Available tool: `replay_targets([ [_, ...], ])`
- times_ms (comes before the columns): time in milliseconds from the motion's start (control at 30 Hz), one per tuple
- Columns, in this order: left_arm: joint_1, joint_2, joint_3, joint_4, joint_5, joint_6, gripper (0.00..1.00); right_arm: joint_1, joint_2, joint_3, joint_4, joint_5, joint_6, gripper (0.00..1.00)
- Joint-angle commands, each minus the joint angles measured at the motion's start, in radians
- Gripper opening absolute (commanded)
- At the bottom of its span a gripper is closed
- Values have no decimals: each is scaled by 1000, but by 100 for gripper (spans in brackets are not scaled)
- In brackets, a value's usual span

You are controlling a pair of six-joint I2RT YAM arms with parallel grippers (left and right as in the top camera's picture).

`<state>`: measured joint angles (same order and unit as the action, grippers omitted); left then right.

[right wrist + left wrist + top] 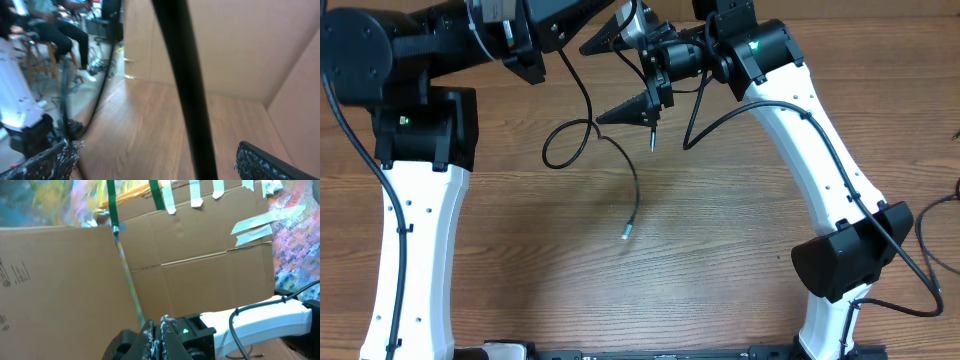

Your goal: Untangle cables

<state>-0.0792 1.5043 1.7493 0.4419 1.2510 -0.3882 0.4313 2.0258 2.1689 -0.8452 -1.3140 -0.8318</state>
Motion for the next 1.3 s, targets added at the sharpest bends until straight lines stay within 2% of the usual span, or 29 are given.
replay_targets([
  [0, -6, 14, 17, -26, -21, 32, 4, 8, -7, -2, -5, -72, 38, 100],
  [433, -34, 22, 17, -49, -103, 79, 4, 81, -7, -2, 39, -74, 74, 100],
  [467, -37, 23, 17, -49, -108, 79, 4, 91, -7, -2, 47, -64, 73, 90],
  [500, -40, 24, 17, -48, -110, 79, 4, 100, -7, -2, 52, -54, 73, 69],
  [533, -40, 25, 17, -48, -110, 79, 4, 107, -7, -2, 53, -39, 73, 40],
  [567, -40, 25, 17, -48, -109, 78, 4, 114, -7, -2, 51, -21, 73, 4],
  [667, -37, 24, 17, -48, -105, 72, 6, 118, -7, -2, 51, 43, 73, 4],
  [700, -35, 24, 17, -47, -104, 67, 9, 118, -7, -2, 49, 76, 72, 4],
  [733, -34, 24, 17, -47, -99, 66, 18, 114, -7, -2, 47, 127, 73, 4],
  [767, -34, 24, 17, -48, -95, 61, 43, 109, -7, -2, 43, 173, 73, 4],
  [800, -34, 24, 17, -48, -93, 45, 62, 102, -7, -2, 38, 222, 73, 4],
  [867, -34, 24, 17, -48, -81, 26, 77, 83, -7, -2, 17, 330, 73, 4],
  [900, -34, 24, 17, -48, -71, 24, 98, 72, -7, -2, 3, 386, 73, 4],
  [1033, -32, 24, 17, -48, -39, 24, 100, 8, -7, -2, -62, 658, 73, 4],
  [1267, -32, 24, 17, -48, 16, -21, 100, -169, -5, -2, -170, 1268, 94, 4],
])
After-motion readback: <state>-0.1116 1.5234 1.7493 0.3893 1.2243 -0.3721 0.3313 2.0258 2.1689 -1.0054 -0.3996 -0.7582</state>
